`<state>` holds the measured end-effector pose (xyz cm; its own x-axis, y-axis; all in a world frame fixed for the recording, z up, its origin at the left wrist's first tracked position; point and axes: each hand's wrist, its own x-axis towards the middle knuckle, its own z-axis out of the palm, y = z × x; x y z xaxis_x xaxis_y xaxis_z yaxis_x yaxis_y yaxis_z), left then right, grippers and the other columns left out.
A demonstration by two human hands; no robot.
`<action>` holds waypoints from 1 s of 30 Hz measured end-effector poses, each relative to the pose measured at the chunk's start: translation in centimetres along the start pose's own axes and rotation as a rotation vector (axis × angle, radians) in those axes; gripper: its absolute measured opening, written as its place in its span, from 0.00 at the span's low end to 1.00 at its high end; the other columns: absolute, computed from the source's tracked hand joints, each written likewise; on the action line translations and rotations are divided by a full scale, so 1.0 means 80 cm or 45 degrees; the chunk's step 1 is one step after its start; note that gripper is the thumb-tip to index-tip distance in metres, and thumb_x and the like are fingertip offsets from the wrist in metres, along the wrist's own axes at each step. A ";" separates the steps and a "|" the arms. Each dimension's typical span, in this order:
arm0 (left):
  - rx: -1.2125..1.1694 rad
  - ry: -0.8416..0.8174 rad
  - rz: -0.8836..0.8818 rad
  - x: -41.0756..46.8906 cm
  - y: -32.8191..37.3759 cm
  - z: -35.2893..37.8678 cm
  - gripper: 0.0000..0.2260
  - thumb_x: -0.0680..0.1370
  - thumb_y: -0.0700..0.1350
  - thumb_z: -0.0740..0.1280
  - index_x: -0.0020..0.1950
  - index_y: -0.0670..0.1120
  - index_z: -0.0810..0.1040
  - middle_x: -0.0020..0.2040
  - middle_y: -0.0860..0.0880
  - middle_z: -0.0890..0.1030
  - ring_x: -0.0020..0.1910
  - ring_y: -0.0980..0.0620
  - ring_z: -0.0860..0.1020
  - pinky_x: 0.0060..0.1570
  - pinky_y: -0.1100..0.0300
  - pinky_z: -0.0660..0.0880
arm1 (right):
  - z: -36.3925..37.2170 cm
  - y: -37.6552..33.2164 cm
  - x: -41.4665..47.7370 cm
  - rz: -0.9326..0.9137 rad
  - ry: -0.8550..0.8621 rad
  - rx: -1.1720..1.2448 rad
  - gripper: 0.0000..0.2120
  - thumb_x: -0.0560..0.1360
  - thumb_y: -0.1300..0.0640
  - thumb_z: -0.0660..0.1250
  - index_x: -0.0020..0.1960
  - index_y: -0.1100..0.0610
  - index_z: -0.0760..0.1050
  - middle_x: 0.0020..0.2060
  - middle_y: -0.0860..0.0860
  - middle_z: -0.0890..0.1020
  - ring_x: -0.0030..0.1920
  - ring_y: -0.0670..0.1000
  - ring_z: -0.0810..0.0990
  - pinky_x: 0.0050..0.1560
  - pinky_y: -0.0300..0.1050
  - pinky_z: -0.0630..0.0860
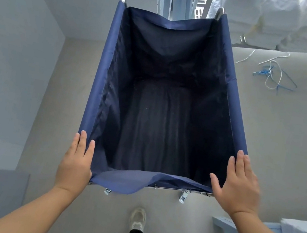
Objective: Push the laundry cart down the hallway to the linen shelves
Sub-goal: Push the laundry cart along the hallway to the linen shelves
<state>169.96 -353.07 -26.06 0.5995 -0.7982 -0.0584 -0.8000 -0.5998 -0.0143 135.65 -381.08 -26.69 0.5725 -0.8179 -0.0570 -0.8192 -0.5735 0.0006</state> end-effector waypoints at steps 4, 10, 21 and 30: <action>-0.011 -0.028 -0.019 0.025 0.015 -0.003 0.32 0.62 0.28 0.54 0.66 0.35 0.73 0.73 0.31 0.64 0.71 0.32 0.65 0.50 0.45 0.78 | -0.003 0.014 0.035 -0.025 0.018 -0.006 0.38 0.74 0.37 0.54 0.70 0.66 0.68 0.75 0.63 0.64 0.75 0.62 0.62 0.60 0.61 0.70; 0.011 -0.073 -0.036 0.058 0.042 -0.012 0.31 0.62 0.29 0.53 0.64 0.34 0.75 0.71 0.29 0.65 0.69 0.29 0.66 0.50 0.43 0.78 | -0.009 0.034 0.083 -0.063 0.027 -0.005 0.38 0.74 0.38 0.54 0.70 0.67 0.69 0.74 0.63 0.64 0.75 0.63 0.62 0.60 0.61 0.70; 0.070 -0.100 -0.133 0.108 0.097 -0.020 0.28 0.66 0.28 0.51 0.63 0.33 0.76 0.71 0.29 0.65 0.68 0.29 0.68 0.49 0.42 0.77 | -0.015 0.080 0.174 -0.181 -0.009 0.035 0.37 0.74 0.38 0.55 0.70 0.66 0.69 0.75 0.63 0.64 0.75 0.63 0.62 0.62 0.60 0.71; 0.074 -0.094 -0.225 0.164 0.144 -0.023 0.28 0.66 0.28 0.50 0.63 0.33 0.76 0.70 0.29 0.66 0.68 0.29 0.69 0.47 0.44 0.78 | -0.017 0.117 0.267 -0.267 -0.022 0.046 0.37 0.74 0.38 0.55 0.70 0.66 0.70 0.75 0.63 0.64 0.75 0.63 0.62 0.61 0.60 0.71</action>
<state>168.66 -370.52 -25.17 0.7293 -0.6731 -0.1226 -0.6836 -0.7245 -0.0883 140.24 -403.98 -26.55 0.7304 -0.6795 -0.0691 -0.6828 -0.7289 -0.0490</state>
